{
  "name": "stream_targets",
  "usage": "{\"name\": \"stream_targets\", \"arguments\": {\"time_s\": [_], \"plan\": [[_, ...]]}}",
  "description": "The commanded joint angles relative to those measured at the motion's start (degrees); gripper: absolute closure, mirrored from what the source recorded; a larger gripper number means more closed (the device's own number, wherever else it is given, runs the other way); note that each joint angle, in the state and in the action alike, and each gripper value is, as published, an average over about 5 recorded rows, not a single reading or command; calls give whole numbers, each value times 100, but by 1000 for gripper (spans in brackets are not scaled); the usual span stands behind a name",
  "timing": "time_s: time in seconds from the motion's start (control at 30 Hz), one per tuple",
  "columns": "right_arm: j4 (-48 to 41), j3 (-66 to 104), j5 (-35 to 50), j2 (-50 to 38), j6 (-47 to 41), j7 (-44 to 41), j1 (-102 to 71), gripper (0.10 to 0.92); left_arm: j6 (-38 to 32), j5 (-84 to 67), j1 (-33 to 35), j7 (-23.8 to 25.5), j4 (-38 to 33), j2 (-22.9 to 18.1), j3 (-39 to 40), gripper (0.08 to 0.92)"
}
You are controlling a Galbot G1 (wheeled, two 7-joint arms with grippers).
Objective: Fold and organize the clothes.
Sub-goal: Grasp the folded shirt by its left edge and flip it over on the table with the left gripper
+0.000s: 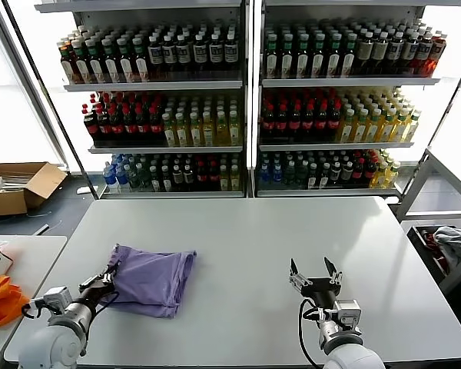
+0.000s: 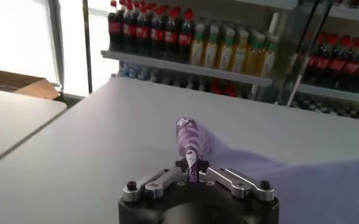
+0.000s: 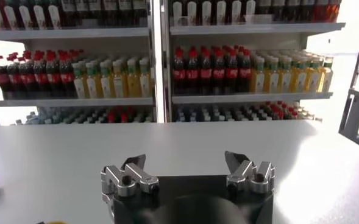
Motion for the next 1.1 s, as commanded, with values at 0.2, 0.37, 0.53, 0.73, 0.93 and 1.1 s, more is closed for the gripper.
{"name": "stream_targets", "arguments": {"time_s": [0.2,0.37,0.53,0.73,0.93,1.1], "plan": [[-83,-75,11,22,9,3,97,203,-80,-467,116,184,233,1642,-2116,870],[-95,-103,-3,71,10,7,96,203,-113,-81,267,201,-396,1388,-1373,870],[-78,-5,-41,97,20,10,-47,203,-75,464,219,64,-1123,576,160,870],[46,270,-89,152,4,11,-265,203,196,734,-127,-541,-1555,-543,1983,870],[179,462,-154,247,21,12,-554,203,379,1461,-687,-805,-1227,-1238,3305,870],[222,551,-167,280,14,11,-676,203,390,1632,-986,-870,-552,-1548,3634,870]]}}
